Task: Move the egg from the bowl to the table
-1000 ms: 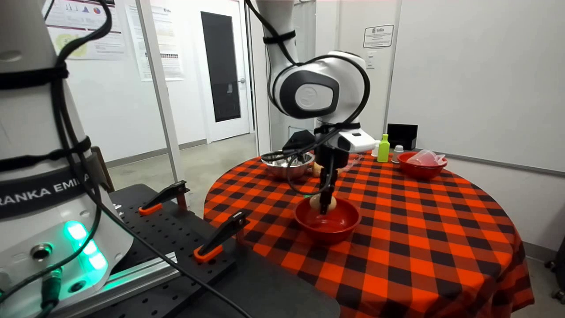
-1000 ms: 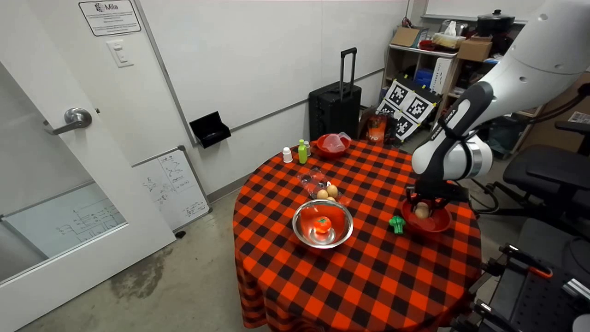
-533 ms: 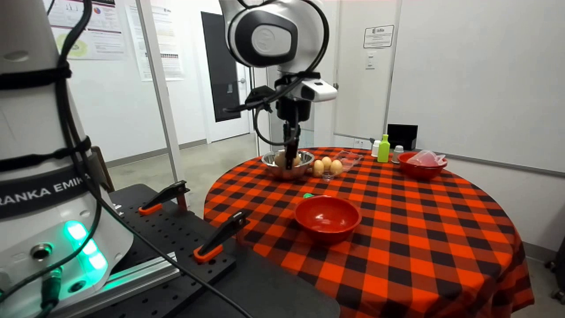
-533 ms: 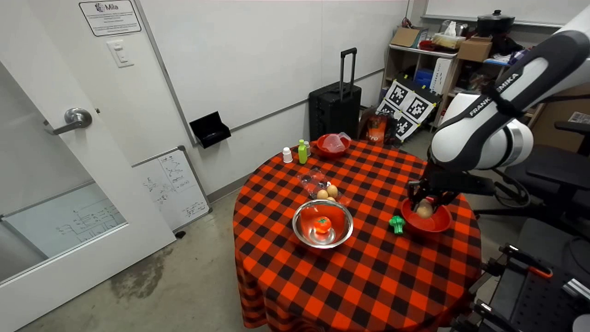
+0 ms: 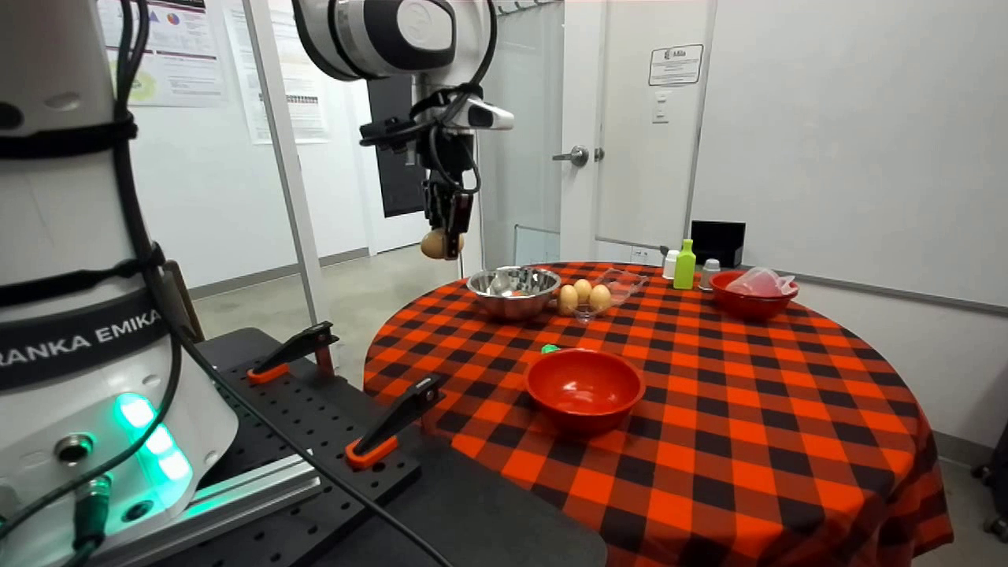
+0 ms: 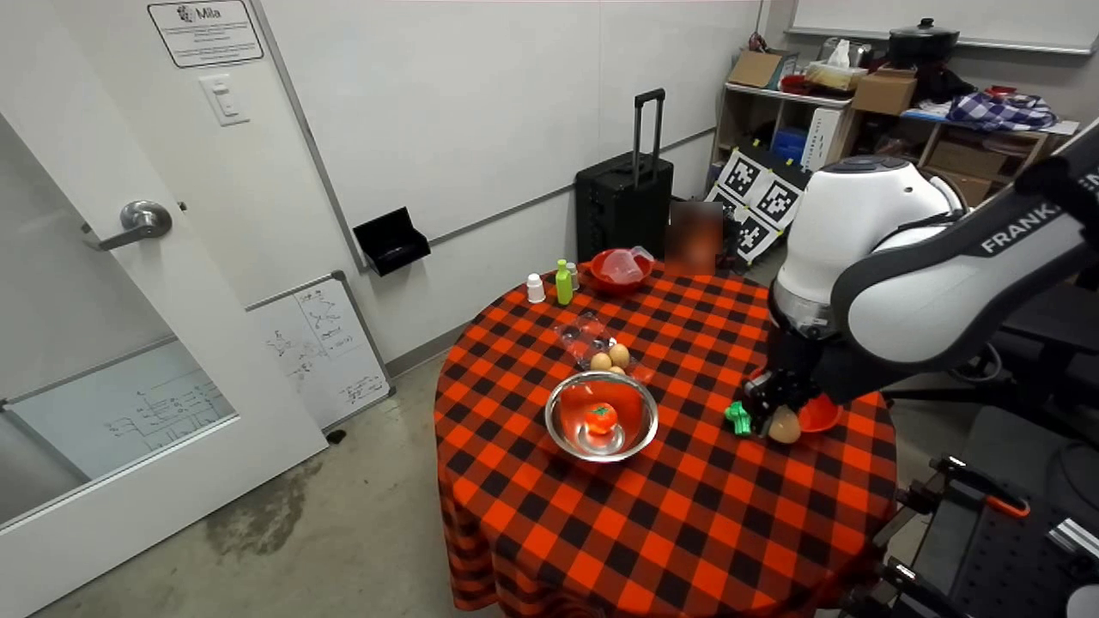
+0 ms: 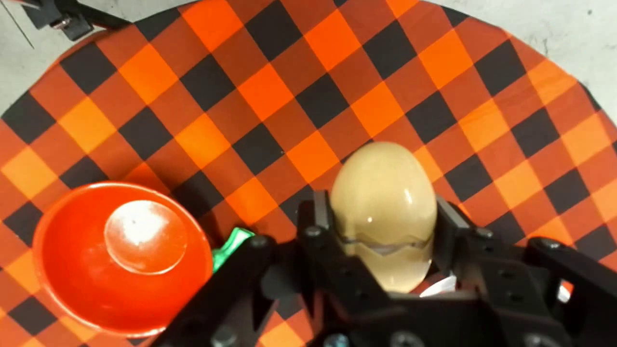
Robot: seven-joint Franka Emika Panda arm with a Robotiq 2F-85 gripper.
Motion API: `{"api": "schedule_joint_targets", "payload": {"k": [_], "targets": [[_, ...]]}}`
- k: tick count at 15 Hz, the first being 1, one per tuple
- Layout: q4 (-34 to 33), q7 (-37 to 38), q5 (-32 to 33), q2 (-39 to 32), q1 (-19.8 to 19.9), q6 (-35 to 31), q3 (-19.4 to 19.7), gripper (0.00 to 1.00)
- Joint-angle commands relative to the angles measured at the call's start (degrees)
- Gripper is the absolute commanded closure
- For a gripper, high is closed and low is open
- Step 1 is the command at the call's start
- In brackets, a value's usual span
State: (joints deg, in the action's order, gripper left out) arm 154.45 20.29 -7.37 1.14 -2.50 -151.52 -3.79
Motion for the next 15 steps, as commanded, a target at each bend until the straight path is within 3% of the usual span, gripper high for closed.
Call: {"api": "schedule_joint_targets", "payload": {"k": [1, 9, 12, 15], "targets": [[-0.56, 1.17, 6.38, -0.57, -1.93, -0.10, -1.85, 0.77], [-2.58, 5.54, 11.35, -11.36, -4.07, -8.99, -1.06, 0.77], [-3.93, 8.53, 13.77, -15.97, -6.65, -11.63, 1.64, 0.77], [-5.89, 12.64, 17.25, -20.22, -11.60, -13.51, 6.75, 0.77]]}}
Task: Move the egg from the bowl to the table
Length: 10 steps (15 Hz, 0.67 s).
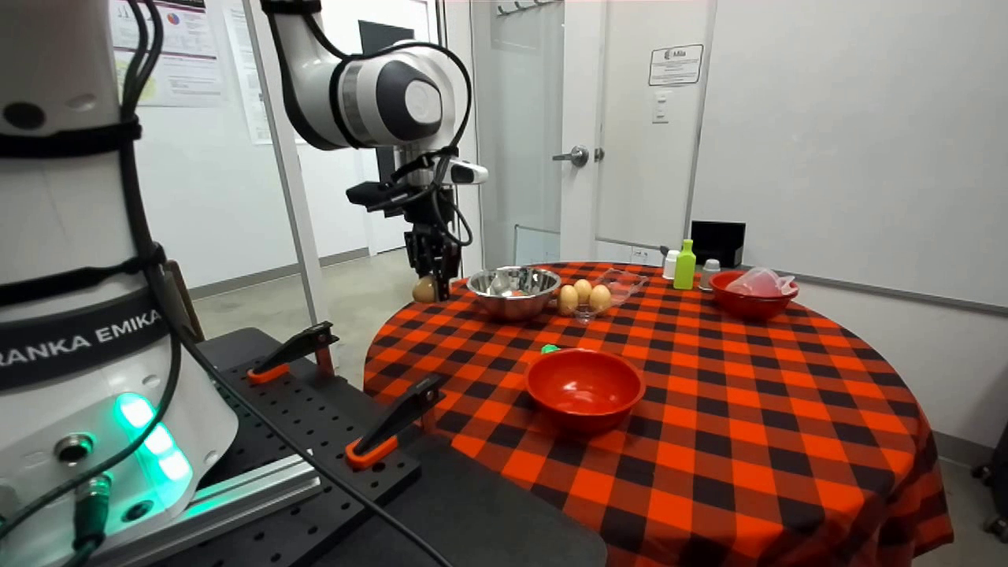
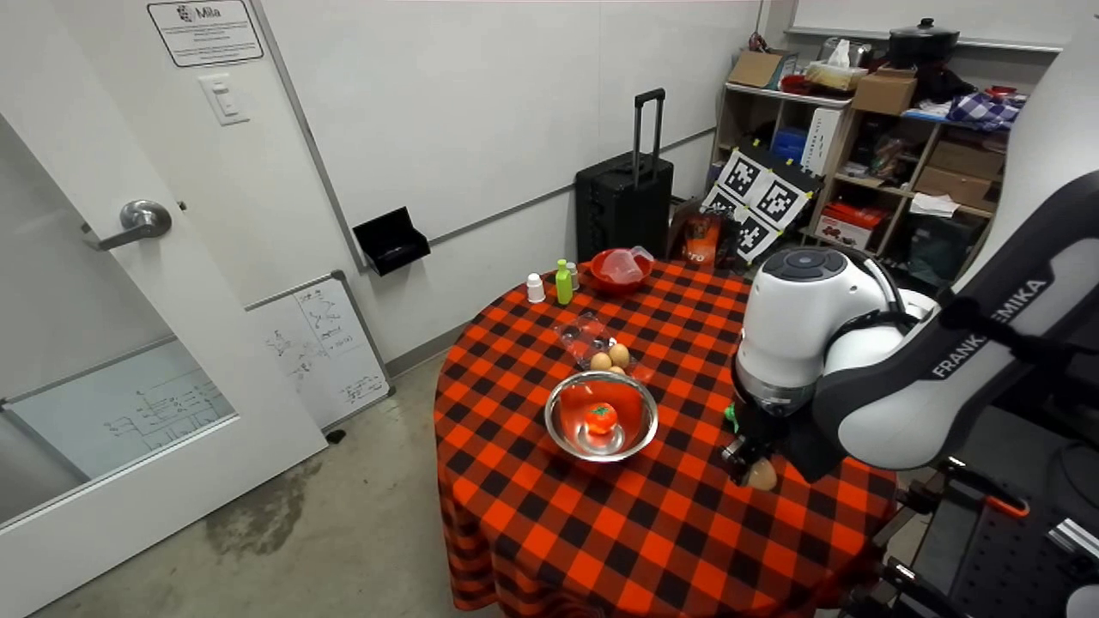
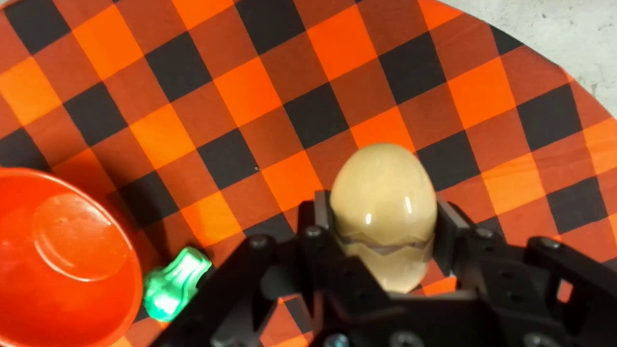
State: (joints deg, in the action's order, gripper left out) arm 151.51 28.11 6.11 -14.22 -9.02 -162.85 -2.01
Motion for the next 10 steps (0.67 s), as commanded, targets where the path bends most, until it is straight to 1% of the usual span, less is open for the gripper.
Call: {"api": "schedule_joint_targets", "payload": {"k": [1, 6, 8, 10], "targets": [[-3.72, 5.76, 4.19, -6.17, -6.71, -2.53, 6.54, 0.77], [-7.36, 9.00, 3.81, -12.21, -13.95, -3.60, 12.60, 0.77], [-8.51, 9.63, 2.96, -14.12, -15.67, -3.79, 13.74, 0.77], [-9.45, 9.94, 1.81, -15.72, -16.27, -3.79, 13.93, 0.77]]}}
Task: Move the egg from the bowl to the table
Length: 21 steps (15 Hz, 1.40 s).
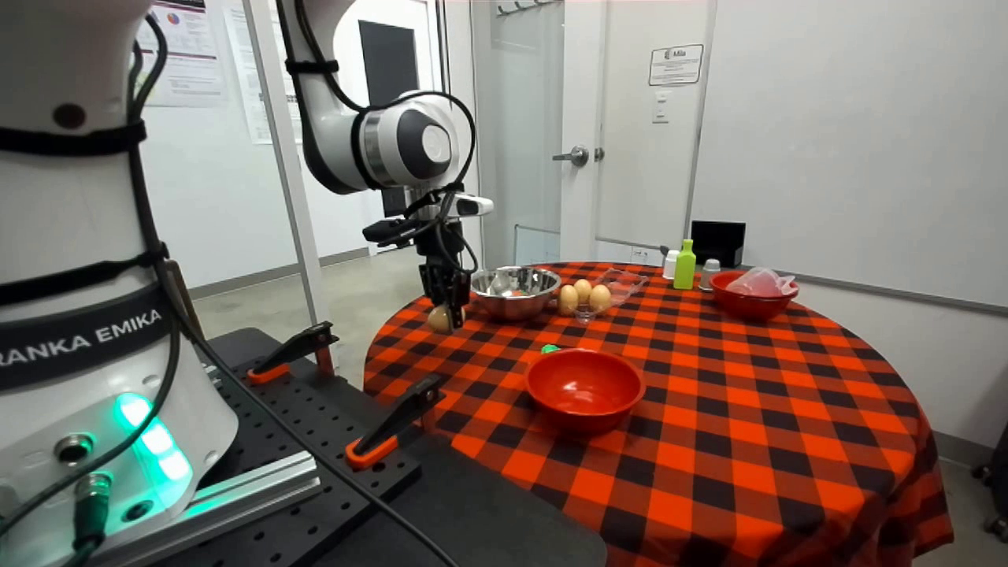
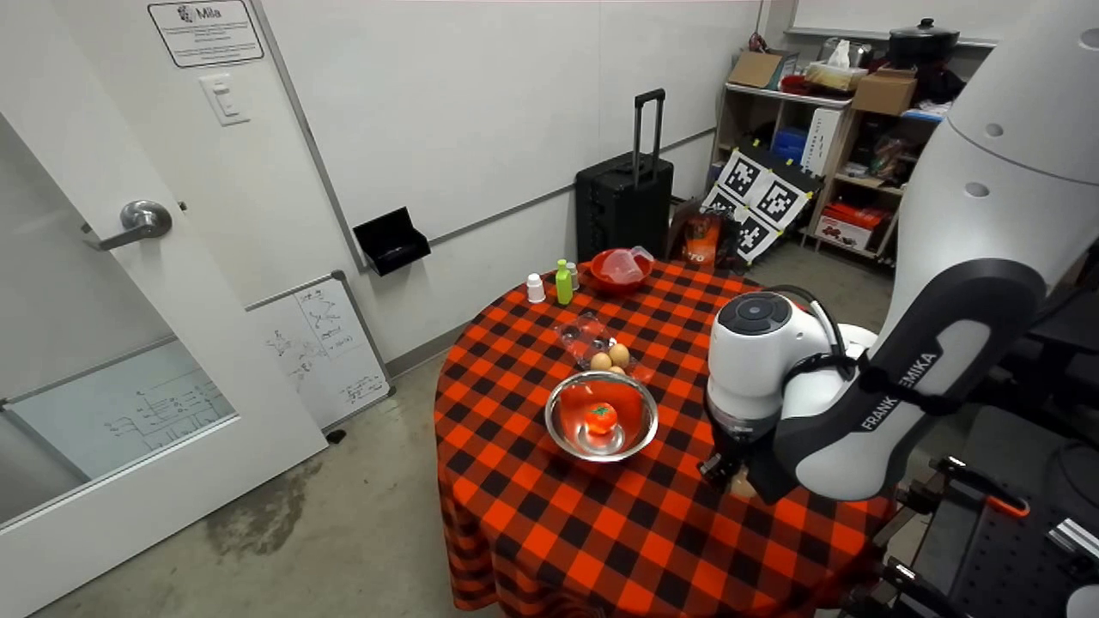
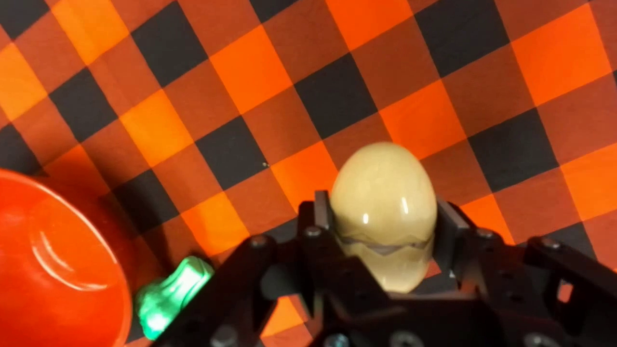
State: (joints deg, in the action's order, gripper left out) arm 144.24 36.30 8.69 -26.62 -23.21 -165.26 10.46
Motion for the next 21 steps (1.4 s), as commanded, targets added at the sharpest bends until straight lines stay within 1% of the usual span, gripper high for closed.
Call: {"api": "schedule_joint_targets", "payload": {"k": [1, 7, 12, 18, 19, 21], "targets": [[-2.61, 1.81, -1.36, -4.04, -2.02, -1.30, 1.27, 0.77], [-5.06, 0.70, -6.09, -7.96, 0.35, -1.10, -0.94, 0.77], [-8.37, -0.45, -11.23, -11.05, 3.50, -1.07, -3.53, 0.77], [-11.08, -0.72, -13.87, -13.72, 5.64, -0.96, -4.51, 0.77], [-11.24, -0.78, -14.08, -13.95, 5.90, -0.96, -4.56, 0.36], [-11.41, -0.81, -14.46, -14.17, 6.35, -0.89, -4.59, 0.19]]}}
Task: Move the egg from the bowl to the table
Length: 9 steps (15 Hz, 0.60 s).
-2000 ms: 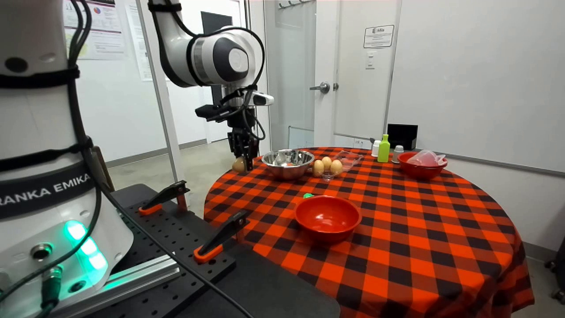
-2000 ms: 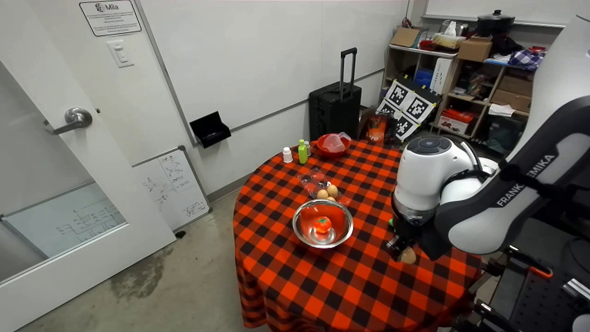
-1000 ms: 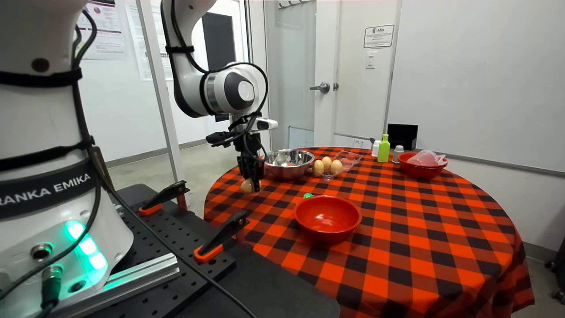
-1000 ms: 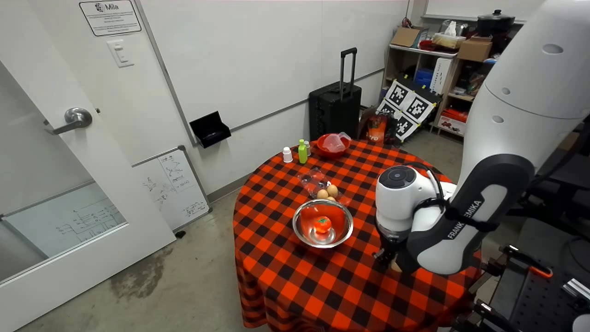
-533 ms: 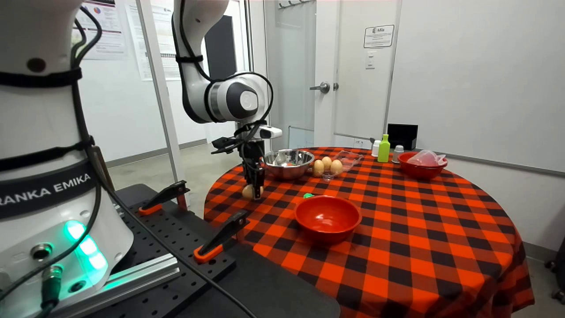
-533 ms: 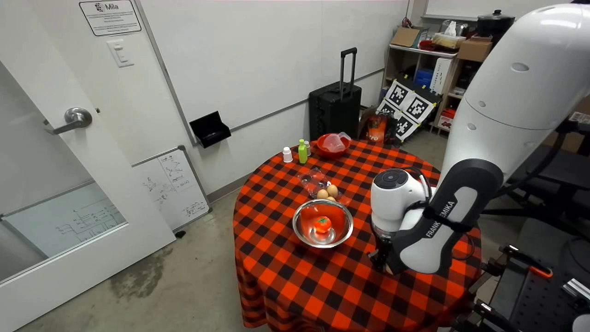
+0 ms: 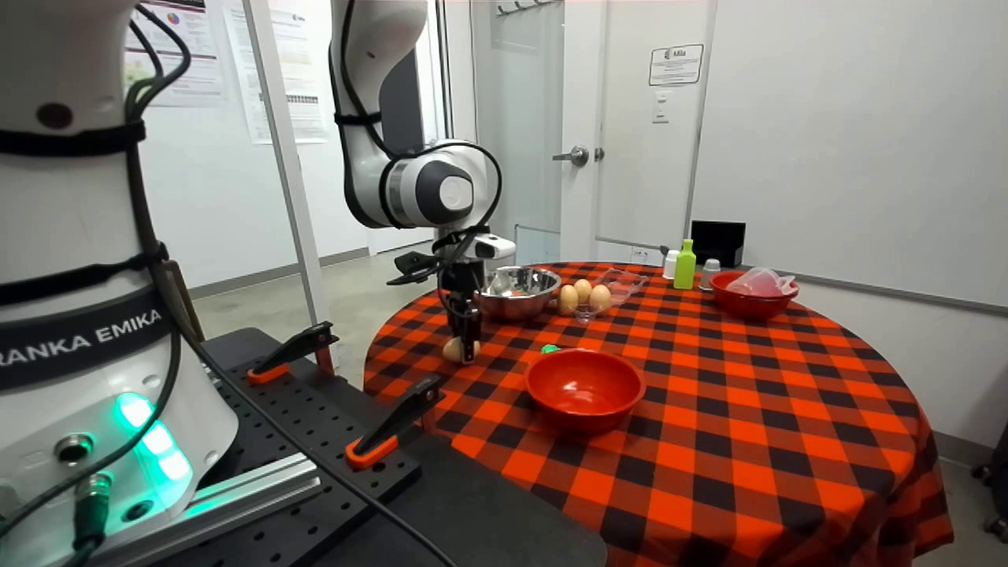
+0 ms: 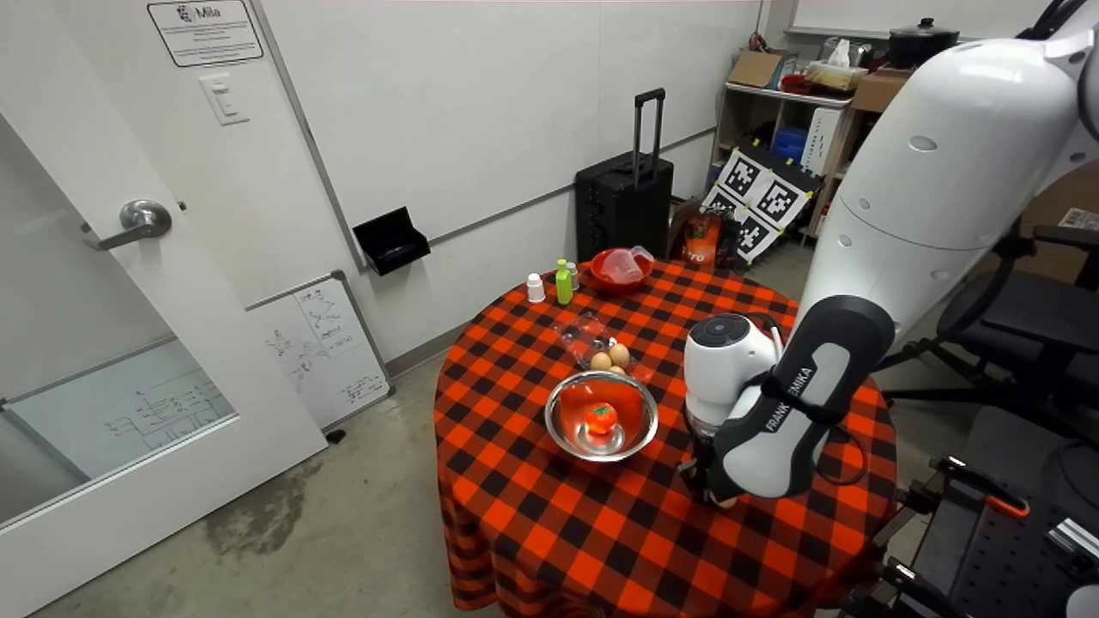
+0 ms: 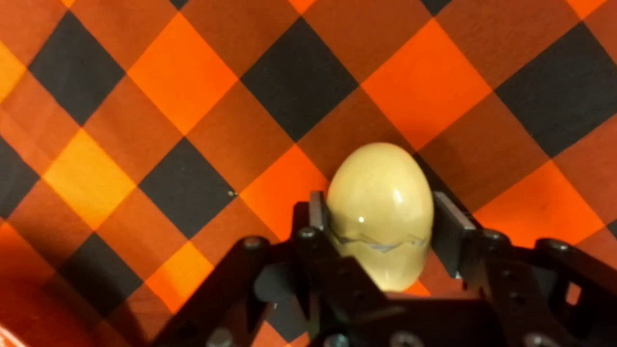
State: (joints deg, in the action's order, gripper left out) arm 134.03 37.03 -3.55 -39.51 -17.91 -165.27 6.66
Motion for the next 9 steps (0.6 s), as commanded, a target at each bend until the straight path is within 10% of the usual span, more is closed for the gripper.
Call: {"api": "schedule_joint_targets", "payload": {"k": [1, 9], "targets": [[-1.27, -1.54, -2.42, -1.30, 1.21, -0.85, -0.80, 0.13], [1.02, -2.27, -3.90, 2.05, 3.06, -1.23, -1.94, 0.00]]}}
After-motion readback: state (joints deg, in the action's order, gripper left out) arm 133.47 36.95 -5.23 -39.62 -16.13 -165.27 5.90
